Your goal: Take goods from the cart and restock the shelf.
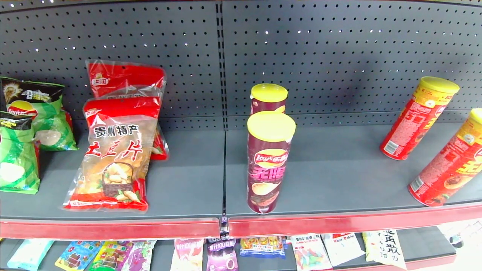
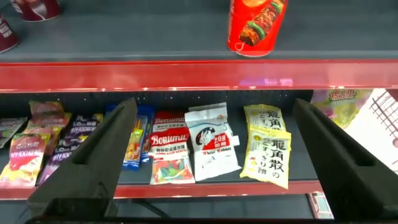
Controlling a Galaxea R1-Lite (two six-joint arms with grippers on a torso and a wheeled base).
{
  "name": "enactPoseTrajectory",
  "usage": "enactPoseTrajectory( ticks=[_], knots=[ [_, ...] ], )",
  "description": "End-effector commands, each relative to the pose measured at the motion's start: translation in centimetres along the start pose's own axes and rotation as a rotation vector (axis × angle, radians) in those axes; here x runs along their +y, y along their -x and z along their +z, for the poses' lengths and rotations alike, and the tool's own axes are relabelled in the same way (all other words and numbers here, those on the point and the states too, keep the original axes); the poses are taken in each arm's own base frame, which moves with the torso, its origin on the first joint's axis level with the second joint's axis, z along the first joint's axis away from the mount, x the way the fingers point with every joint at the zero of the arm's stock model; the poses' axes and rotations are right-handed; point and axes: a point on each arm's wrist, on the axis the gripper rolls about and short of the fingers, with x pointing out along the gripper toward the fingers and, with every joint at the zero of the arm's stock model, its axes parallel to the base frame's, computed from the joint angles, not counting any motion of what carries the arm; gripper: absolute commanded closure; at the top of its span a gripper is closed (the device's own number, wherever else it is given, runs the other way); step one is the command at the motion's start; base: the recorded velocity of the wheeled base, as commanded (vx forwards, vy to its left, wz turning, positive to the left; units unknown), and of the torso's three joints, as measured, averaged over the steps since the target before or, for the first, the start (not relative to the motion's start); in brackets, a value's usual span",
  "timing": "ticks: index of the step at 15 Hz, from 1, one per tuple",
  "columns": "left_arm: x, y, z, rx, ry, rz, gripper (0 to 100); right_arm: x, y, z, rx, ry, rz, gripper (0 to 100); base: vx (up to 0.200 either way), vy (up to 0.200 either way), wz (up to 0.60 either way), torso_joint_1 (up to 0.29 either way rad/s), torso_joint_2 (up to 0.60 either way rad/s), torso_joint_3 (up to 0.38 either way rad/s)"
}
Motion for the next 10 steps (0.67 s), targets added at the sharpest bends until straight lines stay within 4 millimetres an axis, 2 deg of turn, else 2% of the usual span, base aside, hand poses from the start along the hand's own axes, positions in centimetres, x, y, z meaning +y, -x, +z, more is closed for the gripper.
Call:
enactPoseTrajectory(
  ticks=[1,4,10],
  knots=[
    [0.09,0.09,-0.06,-0.011,0.015,0.071,0,0.0,0.04,-0.07,-0.006,-0.005,0.0,0,0.0,0.0,0.0,0.0,0.0,0.0],
    [-0.18,0.45,-0.51,-0.018,-0.036,-0.024,0,0.0,0.04,-0.07,-0.006,-0.007,-0.002,0,0.0,0.0,0.0,0.0,0.0,0.0],
    [-0.19,0.45,-0.52,-0.017,-0.039,-0.028,0,0.05,0.05,-0.07,-0.006,-0.005,0.021,0,0.0,0.0,0.0,0.0,0.0,0.0]
  ],
)
